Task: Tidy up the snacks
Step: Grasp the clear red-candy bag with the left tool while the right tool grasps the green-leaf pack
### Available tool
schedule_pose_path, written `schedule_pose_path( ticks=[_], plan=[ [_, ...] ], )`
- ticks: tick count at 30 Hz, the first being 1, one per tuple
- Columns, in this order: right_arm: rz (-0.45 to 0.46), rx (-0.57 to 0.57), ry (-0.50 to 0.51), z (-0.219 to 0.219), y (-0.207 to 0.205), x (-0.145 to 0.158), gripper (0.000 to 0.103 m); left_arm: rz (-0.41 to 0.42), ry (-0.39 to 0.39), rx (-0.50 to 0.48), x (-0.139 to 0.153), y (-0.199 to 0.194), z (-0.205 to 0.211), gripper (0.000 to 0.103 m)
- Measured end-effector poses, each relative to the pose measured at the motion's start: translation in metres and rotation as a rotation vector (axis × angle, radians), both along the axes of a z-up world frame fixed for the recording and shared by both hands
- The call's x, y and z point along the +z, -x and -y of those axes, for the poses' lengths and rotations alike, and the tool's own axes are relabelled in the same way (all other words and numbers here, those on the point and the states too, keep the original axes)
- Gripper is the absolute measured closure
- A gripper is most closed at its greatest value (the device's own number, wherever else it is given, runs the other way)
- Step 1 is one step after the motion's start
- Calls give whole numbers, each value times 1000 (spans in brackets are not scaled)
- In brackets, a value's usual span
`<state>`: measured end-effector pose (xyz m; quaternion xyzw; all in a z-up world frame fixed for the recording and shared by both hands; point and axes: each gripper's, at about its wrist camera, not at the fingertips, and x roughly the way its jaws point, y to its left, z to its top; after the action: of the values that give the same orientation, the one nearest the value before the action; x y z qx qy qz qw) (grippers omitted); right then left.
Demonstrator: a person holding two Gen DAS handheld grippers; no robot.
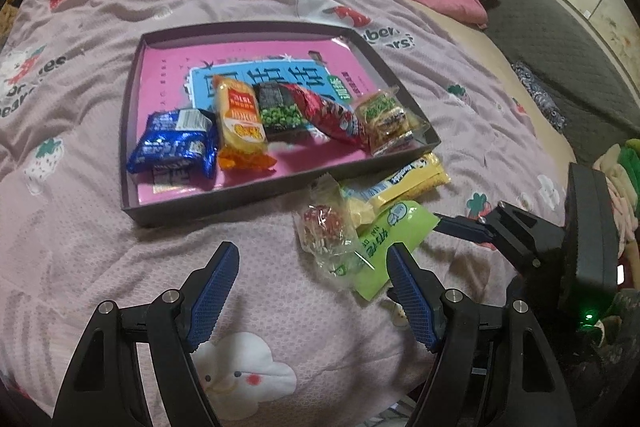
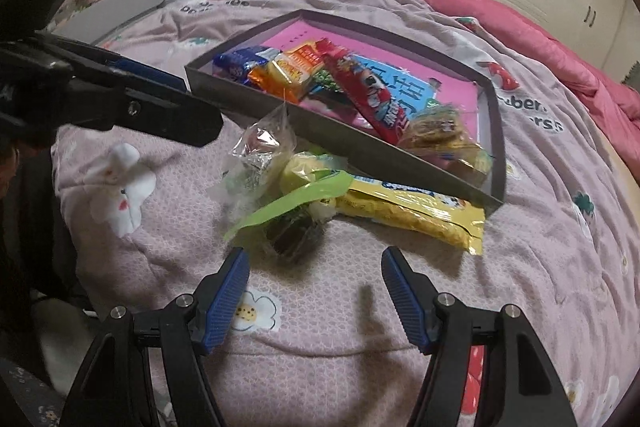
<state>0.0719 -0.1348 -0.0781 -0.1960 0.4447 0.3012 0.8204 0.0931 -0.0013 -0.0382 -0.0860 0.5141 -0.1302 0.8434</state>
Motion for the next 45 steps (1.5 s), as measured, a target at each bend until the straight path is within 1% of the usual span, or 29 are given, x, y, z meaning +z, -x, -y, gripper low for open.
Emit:
schedule_pose_path(
  ticks=[8,10,13,17,21,29,33,39,40,41,42,45],
  plan=[
    [40,83,62,-17,1,-13,35,-24,5,-7,-11,-4,4,26],
    [52,96,65,-19,2,-15,37,-30,-3,-2,-14,-7,5,26],
    [48,110,56,-21,1,-17,41,-46,9,5,-20,-10,4,26],
    [24,129,33,-23,-2,-21,54,-58,22,9,-26,-18,6,26],
    [-8,118,6,-20,-6,-21,65,-76,37,9,-33,-26,9,26],
    [-66,80,-59,-11,-14,-17,66,-108,72,20,-50,-39,13,26],
    [-85,54,-89,-5,-17,-14,66,-110,116,35,-55,-44,10,26],
    [-100,42,-103,-3,-20,-13,66,-113,164,32,-58,-50,7,43],
    [-105,38,-107,-3,-21,-13,66,-111,171,26,-58,-51,7,51],
    [-108,35,-110,-2,-22,-13,66,-112,189,16,-58,-50,8,56],
    [-115,29,-118,-1,-24,-13,66,-117,200,7,-58,-50,9,58],
    [-131,9,-143,3,-31,-13,66,-116,202,-3,-59,-49,12,62]
  ],
)
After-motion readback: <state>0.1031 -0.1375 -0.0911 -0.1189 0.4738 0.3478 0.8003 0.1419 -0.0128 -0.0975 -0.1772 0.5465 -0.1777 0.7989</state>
